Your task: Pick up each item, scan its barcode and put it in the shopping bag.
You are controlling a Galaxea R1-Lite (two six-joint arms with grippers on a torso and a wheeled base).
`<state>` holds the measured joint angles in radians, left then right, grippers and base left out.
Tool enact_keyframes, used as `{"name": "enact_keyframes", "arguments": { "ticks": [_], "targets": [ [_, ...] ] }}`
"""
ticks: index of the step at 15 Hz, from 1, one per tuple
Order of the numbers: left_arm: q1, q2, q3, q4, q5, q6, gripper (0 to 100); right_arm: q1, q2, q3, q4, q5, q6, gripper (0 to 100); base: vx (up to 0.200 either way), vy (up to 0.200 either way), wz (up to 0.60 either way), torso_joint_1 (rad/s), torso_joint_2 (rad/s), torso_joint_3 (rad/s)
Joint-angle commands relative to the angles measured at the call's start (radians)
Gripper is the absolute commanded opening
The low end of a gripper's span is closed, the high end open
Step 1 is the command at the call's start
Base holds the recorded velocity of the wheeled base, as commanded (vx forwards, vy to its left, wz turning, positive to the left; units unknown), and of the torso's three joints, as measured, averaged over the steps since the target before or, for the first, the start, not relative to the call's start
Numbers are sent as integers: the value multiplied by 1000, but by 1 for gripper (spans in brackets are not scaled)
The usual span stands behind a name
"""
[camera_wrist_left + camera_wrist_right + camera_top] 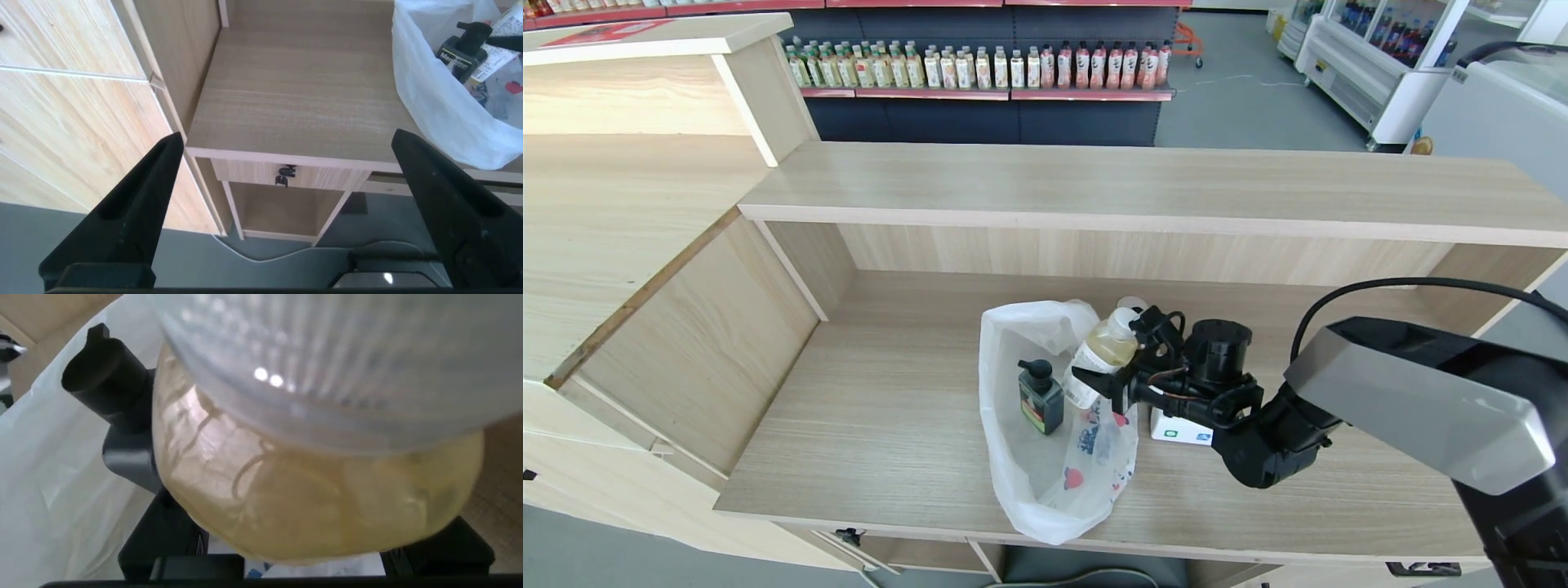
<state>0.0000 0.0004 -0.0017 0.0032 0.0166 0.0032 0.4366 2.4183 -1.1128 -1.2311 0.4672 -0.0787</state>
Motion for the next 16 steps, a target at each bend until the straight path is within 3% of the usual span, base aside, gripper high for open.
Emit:
{"name": "enact_keyframes", "arguments": {
  "ticks": [1,10,11,16],
  "targets": [
    [0,0,0,-2,0,0,100,7,35,-39,1,2,0,0,0,0,0,0,0,0],
    [0,0,0,0,0,0,100,11,85,-98,25,2,-72,0,0,0,0,0,0,0],
    [0,0,0,0,0,0,100,11,84,-98,25,2,-72,100,0,0,0,0,0,0],
    [0,0,0,0,0,0,100,-4,-10,-81,24,4,-7,100,0,0,0,0,0,0]
  ]
}}
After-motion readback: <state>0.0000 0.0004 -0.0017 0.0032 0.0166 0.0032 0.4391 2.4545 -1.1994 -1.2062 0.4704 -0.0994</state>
